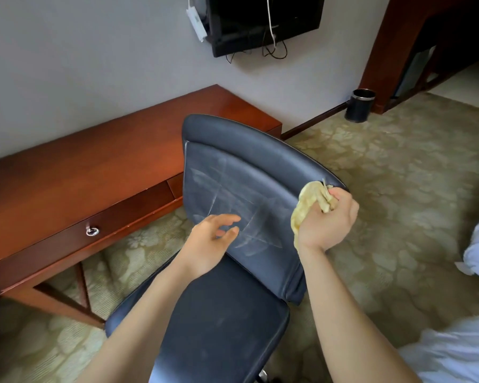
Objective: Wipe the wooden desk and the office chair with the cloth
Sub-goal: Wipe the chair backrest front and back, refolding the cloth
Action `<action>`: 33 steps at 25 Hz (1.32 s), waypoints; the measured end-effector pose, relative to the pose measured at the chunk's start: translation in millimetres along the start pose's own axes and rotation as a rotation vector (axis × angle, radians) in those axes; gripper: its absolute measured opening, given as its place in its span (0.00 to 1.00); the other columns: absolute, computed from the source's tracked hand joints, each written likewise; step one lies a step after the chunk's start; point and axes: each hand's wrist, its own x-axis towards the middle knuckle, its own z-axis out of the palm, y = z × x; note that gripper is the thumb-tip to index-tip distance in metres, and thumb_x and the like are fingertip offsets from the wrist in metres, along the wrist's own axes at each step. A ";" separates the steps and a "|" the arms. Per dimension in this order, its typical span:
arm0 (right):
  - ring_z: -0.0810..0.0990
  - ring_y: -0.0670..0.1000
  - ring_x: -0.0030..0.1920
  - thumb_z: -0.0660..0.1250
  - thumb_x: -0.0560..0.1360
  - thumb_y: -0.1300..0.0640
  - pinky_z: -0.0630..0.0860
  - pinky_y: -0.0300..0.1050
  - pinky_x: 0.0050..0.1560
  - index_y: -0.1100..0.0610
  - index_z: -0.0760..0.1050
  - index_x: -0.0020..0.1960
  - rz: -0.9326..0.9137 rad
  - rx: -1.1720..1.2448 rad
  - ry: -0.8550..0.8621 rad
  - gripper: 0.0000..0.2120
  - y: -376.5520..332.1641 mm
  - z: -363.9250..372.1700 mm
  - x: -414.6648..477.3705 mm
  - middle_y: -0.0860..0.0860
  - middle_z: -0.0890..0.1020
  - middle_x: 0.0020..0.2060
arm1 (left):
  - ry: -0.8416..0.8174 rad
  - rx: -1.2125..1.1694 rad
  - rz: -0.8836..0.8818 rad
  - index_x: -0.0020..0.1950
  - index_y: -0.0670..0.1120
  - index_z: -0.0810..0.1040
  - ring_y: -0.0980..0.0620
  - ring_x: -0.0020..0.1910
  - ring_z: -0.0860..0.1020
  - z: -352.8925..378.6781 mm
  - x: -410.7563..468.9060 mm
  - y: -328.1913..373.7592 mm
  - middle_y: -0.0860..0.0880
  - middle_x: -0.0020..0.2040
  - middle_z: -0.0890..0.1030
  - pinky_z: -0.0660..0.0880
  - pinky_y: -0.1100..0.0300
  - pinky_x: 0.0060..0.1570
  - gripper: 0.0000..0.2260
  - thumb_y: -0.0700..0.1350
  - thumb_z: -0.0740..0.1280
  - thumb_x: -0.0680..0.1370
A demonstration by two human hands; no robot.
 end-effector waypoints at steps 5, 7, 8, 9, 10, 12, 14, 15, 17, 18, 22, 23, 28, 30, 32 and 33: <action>0.75 0.55 0.56 0.63 0.70 0.69 0.65 0.45 0.39 0.54 0.77 0.53 -0.039 -0.081 -0.058 0.16 -0.5 20.6 2.5 0.51 0.76 0.54 | -0.061 0.068 -0.010 0.55 0.61 0.75 0.66 0.49 0.75 -27.8 4.8 -24.0 0.56 0.59 0.76 0.66 0.80 0.43 0.09 0.46 0.62 0.80; 0.74 0.55 0.56 0.63 0.70 0.70 0.65 0.46 0.38 0.54 0.77 0.54 -0.079 -0.126 -0.104 0.17 -0.3 29.2 7.8 0.51 0.76 0.55 | -0.070 0.074 -0.002 0.54 0.61 0.75 0.63 0.51 0.76 -42.5 10.0 -32.9 0.55 0.59 0.76 0.67 0.75 0.48 0.10 0.45 0.63 0.80; 0.74 0.55 0.57 0.63 0.70 0.70 0.65 0.46 0.38 0.53 0.76 0.54 -0.082 -0.150 -0.120 0.18 -0.9 34.9 10.0 0.51 0.75 0.55 | -0.075 0.084 -0.002 0.56 0.59 0.76 0.59 0.53 0.76 -50.9 13.3 -38.7 0.53 0.60 0.76 0.68 0.70 0.51 0.09 0.45 0.63 0.79; 0.73 0.55 0.58 0.62 0.70 0.71 0.64 0.46 0.38 0.54 0.76 0.54 -0.074 -0.165 -0.124 0.18 -2.0 42.4 11.0 0.51 0.75 0.56 | -0.084 0.103 -0.005 0.58 0.57 0.76 0.56 0.54 0.76 -60.3 16.7 -44.5 0.53 0.60 0.76 0.68 0.66 0.54 0.10 0.45 0.63 0.79; 0.73 0.55 0.58 0.61 0.71 0.71 0.64 0.46 0.39 0.54 0.76 0.55 -0.062 -0.167 -0.114 0.18 -3.4 50.2 12.1 0.52 0.75 0.56 | -0.090 0.125 -0.012 0.60 0.55 0.76 0.55 0.55 0.75 -68.9 20.1 -49.9 0.52 0.61 0.75 0.68 0.64 0.55 0.11 0.45 0.63 0.79; 0.72 0.57 0.58 0.59 0.71 0.70 0.63 0.45 0.41 0.56 0.76 0.56 -0.025 -0.144 -0.068 0.18 -9.0 72.8 8.6 0.54 0.75 0.57 | -0.092 0.155 -0.024 0.63 0.52 0.75 0.53 0.57 0.74 -91.2 29.5 -64.6 0.50 0.61 0.74 0.68 0.63 0.54 0.13 0.44 0.63 0.79; 0.73 0.59 0.56 0.59 0.71 0.70 0.62 0.41 0.42 0.58 0.77 0.56 -0.001 -0.100 -0.019 0.18 -15.8 99.3 3.9 0.57 0.75 0.56 | -0.083 0.176 -0.029 0.66 0.51 0.73 0.53 0.59 0.72 -116.2 42.9 -82.4 0.50 0.64 0.72 0.68 0.62 0.56 0.15 0.45 0.63 0.80; 0.73 0.60 0.56 0.59 0.71 0.70 0.62 0.40 0.43 0.59 0.77 0.56 0.009 -0.085 -0.001 0.17 -18.8 112.7 1.5 0.58 0.76 0.56 | -0.083 0.196 -0.030 0.68 0.50 0.72 0.54 0.59 0.71 -128.7 49.9 -93.5 0.50 0.66 0.70 0.68 0.62 0.57 0.16 0.45 0.63 0.80; 0.74 0.60 0.56 0.59 0.72 0.69 0.64 0.42 0.45 0.59 0.77 0.57 0.050 -0.075 0.018 0.16 -26.0 139.8 -3.2 0.58 0.76 0.57 | -0.063 0.256 -0.021 0.71 0.49 0.68 0.54 0.61 0.69 -153.8 65.6 -116.5 0.49 0.69 0.66 0.66 0.62 0.59 0.19 0.44 0.63 0.80; 0.74 0.60 0.56 0.59 0.73 0.68 0.64 0.42 0.45 0.58 0.77 0.57 0.068 -0.073 0.023 0.16 -29.1 152.0 -5.1 0.57 0.76 0.57 | -0.032 0.289 -0.015 0.72 0.48 0.66 0.53 0.65 0.67 -164.9 73.5 -126.7 0.48 0.71 0.64 0.64 0.62 0.63 0.21 0.44 0.64 0.79; 0.73 0.59 0.58 0.59 0.73 0.68 0.64 0.40 0.48 0.56 0.77 0.60 0.091 -0.023 0.040 0.18 -41.1 208.7 -23.7 0.57 0.75 0.59 | 0.170 0.364 0.025 0.75 0.49 0.60 0.45 0.76 0.55 -211.2 105.3 -165.4 0.46 0.77 0.55 0.55 0.49 0.72 0.29 0.41 0.68 0.77; 0.73 0.59 0.58 0.60 0.73 0.69 0.64 0.39 0.51 0.56 0.76 0.61 0.081 -0.008 0.028 0.19 -44.4 222.6 -31.8 0.57 0.75 0.60 | 0.212 0.379 0.023 0.76 0.50 0.58 0.45 0.76 0.53 -221.6 110.1 -175.5 0.48 0.78 0.53 0.55 0.48 0.73 0.30 0.42 0.68 0.76; 0.74 0.58 0.56 0.65 0.72 0.68 0.68 0.45 0.59 0.57 0.77 0.60 0.016 0.083 -0.149 0.18 -69.0 278.3 -103.7 0.57 0.76 0.57 | 0.342 0.556 -0.069 0.77 0.58 0.44 0.48 0.76 0.39 -261.5 102.5 -216.8 0.59 0.75 0.35 0.47 0.44 0.73 0.40 0.45 0.69 0.76; 0.76 0.58 0.53 0.66 0.70 0.70 0.70 0.46 0.57 0.58 0.79 0.56 -0.051 0.143 -0.232 0.17 -84.8 295.6 -147.8 0.57 0.77 0.53 | 0.368 0.585 -0.096 0.76 0.57 0.39 0.49 0.76 0.36 -277.3 87.4 -228.9 0.62 0.71 0.30 0.45 0.42 0.72 0.45 0.45 0.70 0.74; 0.78 0.58 0.50 0.67 0.69 0.70 0.72 0.46 0.54 0.60 0.81 0.54 -0.089 0.203 -0.277 0.15 -100.7 307.8 -191.0 0.58 0.78 0.51 | 0.382 0.615 -0.126 0.76 0.57 0.36 0.50 0.75 0.34 -290.0 69.5 -240.3 0.62 0.70 0.29 0.43 0.42 0.72 0.48 0.47 0.72 0.73; 0.78 0.58 0.49 0.68 0.69 0.71 0.72 0.44 0.53 0.61 0.81 0.53 -0.101 0.225 -0.298 0.15 -108.5 311.0 -211.4 0.58 0.78 0.50 | 0.394 0.626 -0.139 0.76 0.56 0.36 0.50 0.75 0.34 -295.1 61.4 -245.3 0.61 0.71 0.29 0.43 0.42 0.72 0.49 0.48 0.73 0.72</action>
